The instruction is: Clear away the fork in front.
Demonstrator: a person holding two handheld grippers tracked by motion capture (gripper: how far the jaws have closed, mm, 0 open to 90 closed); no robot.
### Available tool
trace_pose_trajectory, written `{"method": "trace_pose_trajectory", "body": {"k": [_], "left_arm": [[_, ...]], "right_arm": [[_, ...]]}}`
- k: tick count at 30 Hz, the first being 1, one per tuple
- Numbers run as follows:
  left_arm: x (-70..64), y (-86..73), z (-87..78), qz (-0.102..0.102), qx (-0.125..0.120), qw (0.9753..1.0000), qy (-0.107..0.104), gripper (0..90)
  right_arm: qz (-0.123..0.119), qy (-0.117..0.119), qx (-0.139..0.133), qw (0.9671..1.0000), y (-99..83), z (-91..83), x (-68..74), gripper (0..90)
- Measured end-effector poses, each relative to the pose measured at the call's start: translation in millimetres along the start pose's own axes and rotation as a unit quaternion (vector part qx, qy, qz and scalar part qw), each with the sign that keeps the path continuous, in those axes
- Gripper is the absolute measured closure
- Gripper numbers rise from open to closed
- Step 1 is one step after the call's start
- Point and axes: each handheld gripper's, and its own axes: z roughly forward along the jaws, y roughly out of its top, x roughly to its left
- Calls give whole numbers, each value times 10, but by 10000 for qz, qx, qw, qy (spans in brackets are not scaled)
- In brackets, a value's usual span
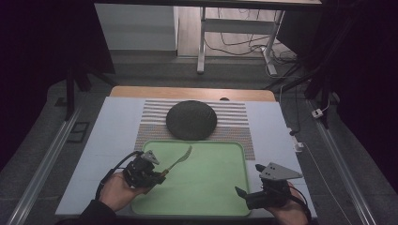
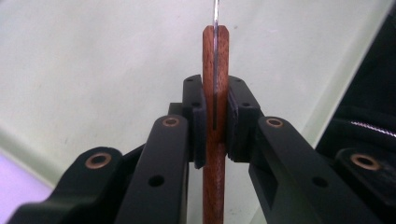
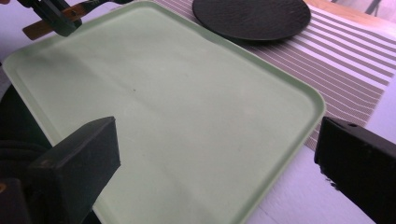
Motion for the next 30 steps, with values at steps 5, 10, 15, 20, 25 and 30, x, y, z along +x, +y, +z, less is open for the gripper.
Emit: {"method": "trace_pose_trajectory", "body": {"k": [5,10,15,20,25,30], "left_arm": [[42,-30,39,-689,115,9976,18,799],[105,-100,84,-1234,316,9916,220,798],[177,-155,146,-1630,540,9847,313,798],[238,-164,245,-1792,702,9803,444,798],[257,-151,291,-1852,725,9787,502,796],[268,-155,293,-1862,685,9791,455,786]], "right_arm": [[-11,-55,79,10000,-66,-54,10,0],[-172,-185,225,9994,-119,-76,41,0],[-149,-241,235,9993,-155,-117,18,0],[-112,-303,293,9990,-194,-133,-14,0],[-132,-319,345,9988,-208,-123,-16,0],[-132,-315,416,9986,-222,-121,-22,0]]}}
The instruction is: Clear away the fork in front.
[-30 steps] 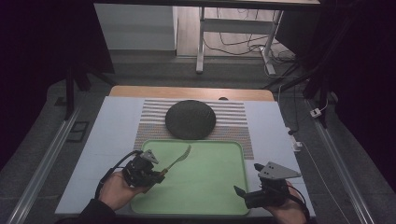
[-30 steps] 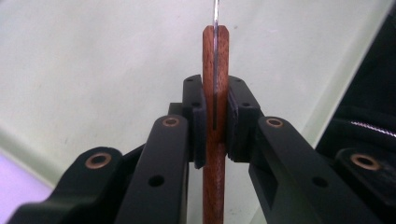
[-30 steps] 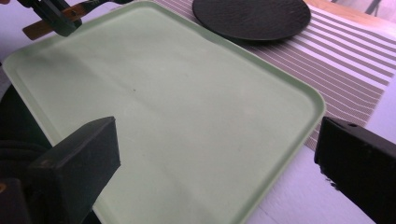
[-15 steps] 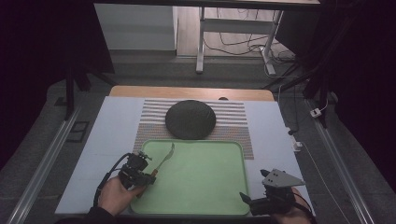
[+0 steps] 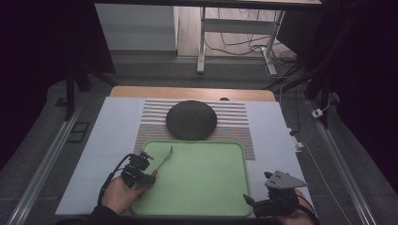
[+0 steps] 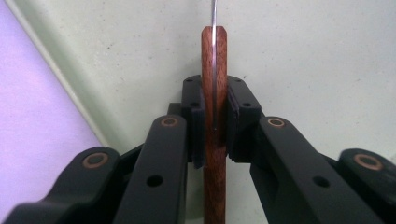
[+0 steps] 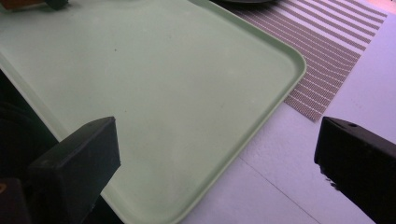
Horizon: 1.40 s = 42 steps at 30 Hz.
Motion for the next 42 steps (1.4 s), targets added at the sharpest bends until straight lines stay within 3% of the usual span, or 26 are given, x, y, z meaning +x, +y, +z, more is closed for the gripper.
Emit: {"method": "trace_pose_trajectory", "body": {"k": [5,11,16,20,24,29,42], "left_arm": [[4,3,-23,67,-76,9999,15,754],[46,52,-218,211,-550,9982,-89,726],[126,216,-287,398,-871,9952,-180,881],[162,380,-223,563,-990,9932,-222,888],[165,544,-89,726,-959,9926,-174,889],[180,671,60,697,-956,9927,-226,889],[11,731,130,856,-1023,9902,-403,889]], "right_arm": [[31,-5,26,10000,-19,-2,-3,0],[71,-18,28,10000,-46,-24,-8,0],[153,-13,-19,9999,-68,-57,-14,0],[240,-13,-60,9997,-80,-80,-13,0],[216,3,-63,9997,-81,-75,-18,0],[196,-5,2,9998,-80,-67,-17,0],[158,40,38,9999,-79,-53,-15,0]]}}
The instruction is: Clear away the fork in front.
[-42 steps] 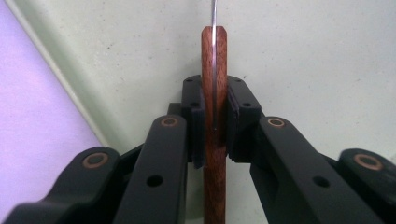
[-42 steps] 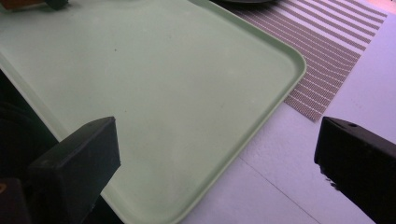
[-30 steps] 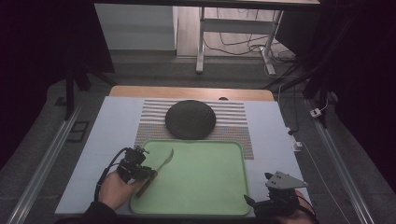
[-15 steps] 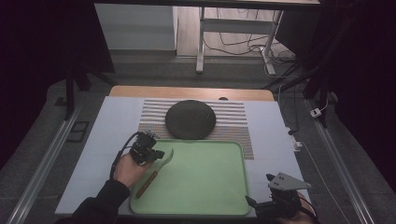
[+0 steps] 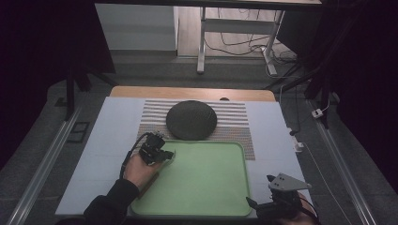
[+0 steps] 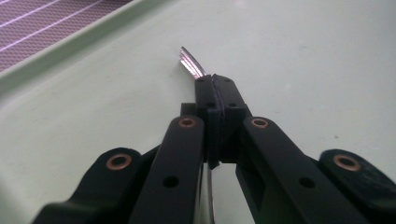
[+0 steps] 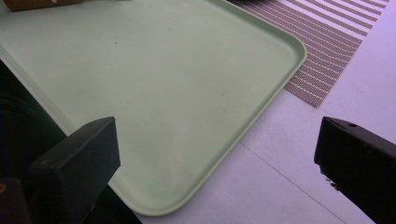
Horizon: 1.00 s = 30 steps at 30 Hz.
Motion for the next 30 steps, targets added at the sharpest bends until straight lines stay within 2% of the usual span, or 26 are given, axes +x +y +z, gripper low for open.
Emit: {"method": "trace_pose_trajectory", "body": {"k": [6,12,14,18,22,24,26,30], "left_arm": [[-111,22,66,153,90,9998,-76,889],[-184,53,33,258,8,9994,-210,889],[-236,49,69,323,35,9991,-288,889],[-306,18,194,432,237,9984,-290,889],[-282,-20,272,475,369,9981,-128,889],[-240,-26,266,350,319,9987,-181,889],[-210,-27,251,356,304,9989,-45,889],[-107,-39,213,200,284,9994,89,889]], "right_arm": [[37,13,22,10000,1,3,3,0],[47,33,34,10000,2,4,-2,0],[22,33,47,10000,2,5,-3,0],[-16,50,48,10000,2,7,-4,0],[-15,56,52,10000,1,6,-4,0],[-6,58,48,10000,1,6,-5,0],[-4,60,48,10000,1,6,-5,0],[-4,63,47,10000,0,9,-5,0]]}}
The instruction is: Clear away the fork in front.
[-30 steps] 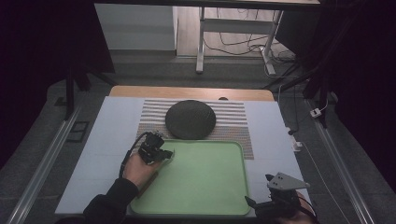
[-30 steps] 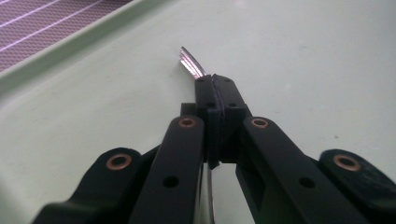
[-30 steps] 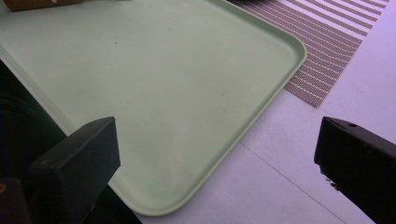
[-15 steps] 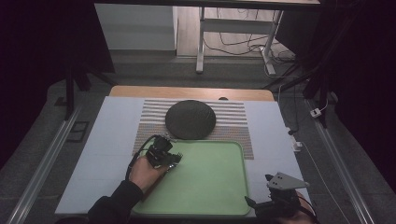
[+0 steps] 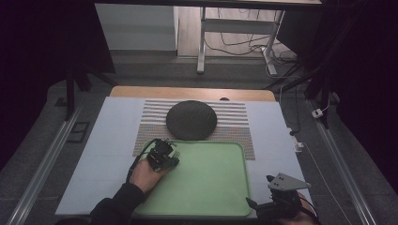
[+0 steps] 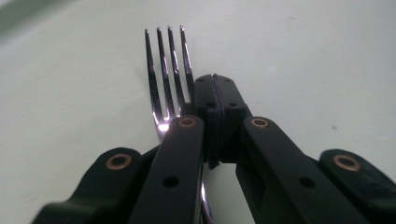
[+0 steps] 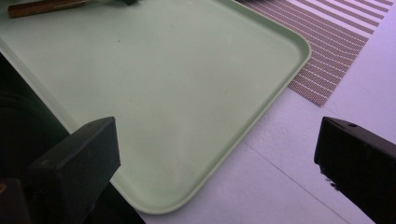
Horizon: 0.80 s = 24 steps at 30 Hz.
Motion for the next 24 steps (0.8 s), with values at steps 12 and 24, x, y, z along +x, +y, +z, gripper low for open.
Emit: {"method": "trace_pose_trajectory", "body": {"k": [12,24], "left_arm": [[391,-144,-159,-513,-128,9980,343,888],[238,-344,-773,-51,-1264,9920,12,405]], "right_arm": [[-3,10,12,10000,2,4,1,0],[-10,4,18,10000,3,5,-4,0]]}}
